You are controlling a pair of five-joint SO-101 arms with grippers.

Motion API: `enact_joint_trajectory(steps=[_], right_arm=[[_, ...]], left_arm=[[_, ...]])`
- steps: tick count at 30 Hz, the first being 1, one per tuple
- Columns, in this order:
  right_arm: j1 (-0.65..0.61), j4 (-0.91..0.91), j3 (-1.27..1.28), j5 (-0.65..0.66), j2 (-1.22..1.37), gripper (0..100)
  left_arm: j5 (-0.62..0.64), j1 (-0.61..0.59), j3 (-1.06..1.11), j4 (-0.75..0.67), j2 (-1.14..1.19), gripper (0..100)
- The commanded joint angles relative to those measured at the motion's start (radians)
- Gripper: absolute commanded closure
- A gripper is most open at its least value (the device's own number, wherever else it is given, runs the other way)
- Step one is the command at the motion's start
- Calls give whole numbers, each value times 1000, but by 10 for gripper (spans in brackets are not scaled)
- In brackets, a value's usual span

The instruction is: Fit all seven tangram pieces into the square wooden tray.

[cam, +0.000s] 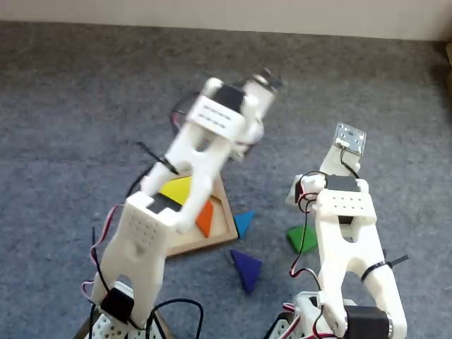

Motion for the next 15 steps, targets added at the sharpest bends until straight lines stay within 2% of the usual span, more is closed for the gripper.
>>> enact_joint_trajectory(steps=[1, 10, 15], right_arm=[[15, -15, -8, -3, -39, 850], [-18, -107, -77, -3, -38, 848], [-104, 12, -228, -3, -35, 845]], left_arm=[[49, -163, -97, 37, -74, 992], [60, -403, 213, 35, -410, 995], [51, -504, 483, 23, -616, 995]])
